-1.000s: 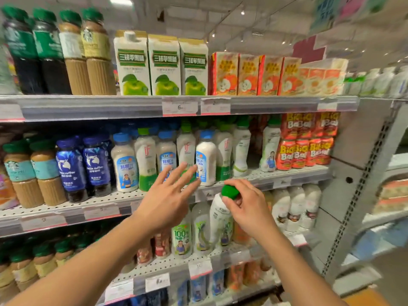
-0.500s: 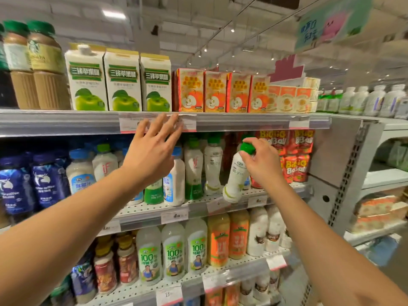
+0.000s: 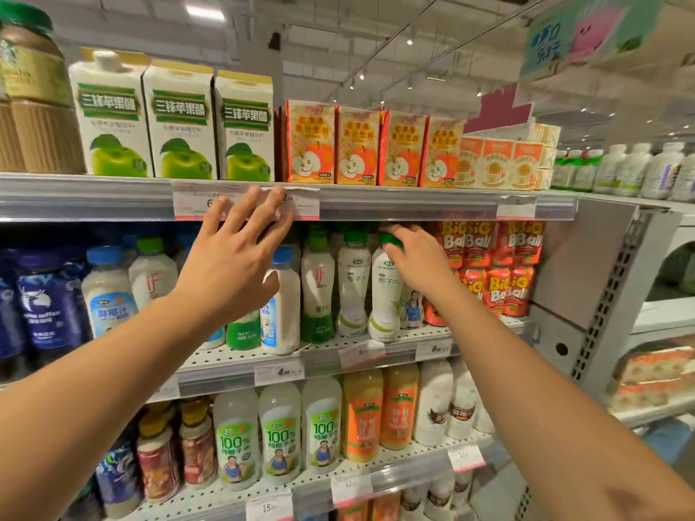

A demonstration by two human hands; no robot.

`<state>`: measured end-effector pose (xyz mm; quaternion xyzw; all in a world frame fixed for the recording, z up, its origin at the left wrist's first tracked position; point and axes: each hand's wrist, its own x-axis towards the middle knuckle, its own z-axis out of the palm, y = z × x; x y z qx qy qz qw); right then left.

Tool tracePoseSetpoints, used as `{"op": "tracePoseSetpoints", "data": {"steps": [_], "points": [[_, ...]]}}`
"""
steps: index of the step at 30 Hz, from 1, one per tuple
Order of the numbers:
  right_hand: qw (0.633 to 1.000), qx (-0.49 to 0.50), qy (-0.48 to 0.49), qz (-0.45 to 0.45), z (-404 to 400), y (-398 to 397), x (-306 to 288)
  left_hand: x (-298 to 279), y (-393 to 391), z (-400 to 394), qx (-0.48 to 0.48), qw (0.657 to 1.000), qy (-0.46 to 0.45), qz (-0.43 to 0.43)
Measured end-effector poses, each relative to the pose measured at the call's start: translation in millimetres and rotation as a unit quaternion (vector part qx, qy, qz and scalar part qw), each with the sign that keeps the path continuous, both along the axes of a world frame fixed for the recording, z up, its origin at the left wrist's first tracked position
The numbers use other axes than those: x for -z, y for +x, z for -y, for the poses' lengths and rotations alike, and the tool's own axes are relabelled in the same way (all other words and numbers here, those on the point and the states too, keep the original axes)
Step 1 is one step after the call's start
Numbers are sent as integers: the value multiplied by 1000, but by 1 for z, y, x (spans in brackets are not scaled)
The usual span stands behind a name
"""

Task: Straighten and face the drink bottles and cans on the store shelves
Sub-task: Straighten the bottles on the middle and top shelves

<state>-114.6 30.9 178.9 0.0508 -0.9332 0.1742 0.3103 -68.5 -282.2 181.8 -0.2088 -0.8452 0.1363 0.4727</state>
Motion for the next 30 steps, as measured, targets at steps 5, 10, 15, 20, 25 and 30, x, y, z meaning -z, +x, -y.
{"op": "tracePoseSetpoints", "data": {"steps": [5,10,15,20,25,30], "points": [[1000,-2,-1,-17,-1,-1,5,-1,3,-3,-8,1000,4,10],[982,30,-160,-93,0,34,52,-3,5,-6,-11,1000,10,14],[982,93,-163,-1,23,49,129,-3,7,-8,-15,1000,13,17],[985,123,-120,-4,20,36,140,-4,8,-7,-9,1000,12,17],[986,109,-125,3,10,24,139,-4,8,-6,-12,1000,7,22],[986,115,-120,-7,13,20,141,-4,7,-4,-17,999,1,27]]}}
